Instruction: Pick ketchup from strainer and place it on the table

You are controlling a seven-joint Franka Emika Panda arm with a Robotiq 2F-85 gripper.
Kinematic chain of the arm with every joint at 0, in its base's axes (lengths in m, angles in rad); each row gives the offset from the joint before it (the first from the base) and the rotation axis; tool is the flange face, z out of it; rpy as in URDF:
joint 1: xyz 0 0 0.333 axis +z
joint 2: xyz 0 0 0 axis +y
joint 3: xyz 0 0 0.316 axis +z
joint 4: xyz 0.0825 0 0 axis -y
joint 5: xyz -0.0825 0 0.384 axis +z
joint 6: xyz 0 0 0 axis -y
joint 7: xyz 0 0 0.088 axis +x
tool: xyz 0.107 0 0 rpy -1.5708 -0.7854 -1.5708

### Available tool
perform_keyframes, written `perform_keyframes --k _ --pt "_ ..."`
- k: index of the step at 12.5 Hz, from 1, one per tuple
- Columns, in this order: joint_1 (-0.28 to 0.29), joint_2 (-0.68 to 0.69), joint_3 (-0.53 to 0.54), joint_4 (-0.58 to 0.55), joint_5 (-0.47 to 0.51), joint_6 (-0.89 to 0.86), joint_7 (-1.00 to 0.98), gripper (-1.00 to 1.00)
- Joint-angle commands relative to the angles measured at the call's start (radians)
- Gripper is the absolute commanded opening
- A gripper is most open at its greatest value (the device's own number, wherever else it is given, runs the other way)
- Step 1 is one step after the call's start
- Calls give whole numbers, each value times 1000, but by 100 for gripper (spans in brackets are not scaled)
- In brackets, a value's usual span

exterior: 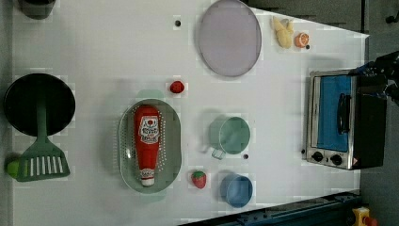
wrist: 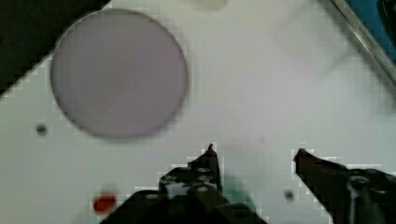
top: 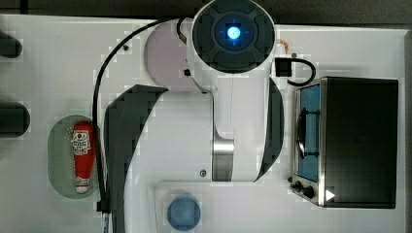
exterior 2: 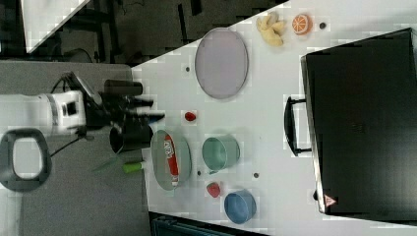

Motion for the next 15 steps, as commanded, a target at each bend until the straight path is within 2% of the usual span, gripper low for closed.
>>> perform_keyframes --k 1,3,7,10,15 --pt "-101 -306 41 -177 42 -137 38 58" --pt "-94 -293 60 -178 48 -132 38 99" --pt "-55 -242 178 -178 79 -79 38 100" --pt "-36 -194 309 -178 79 -54 40 100" --pt "-28 -102 543 -193 77 117 104 100"
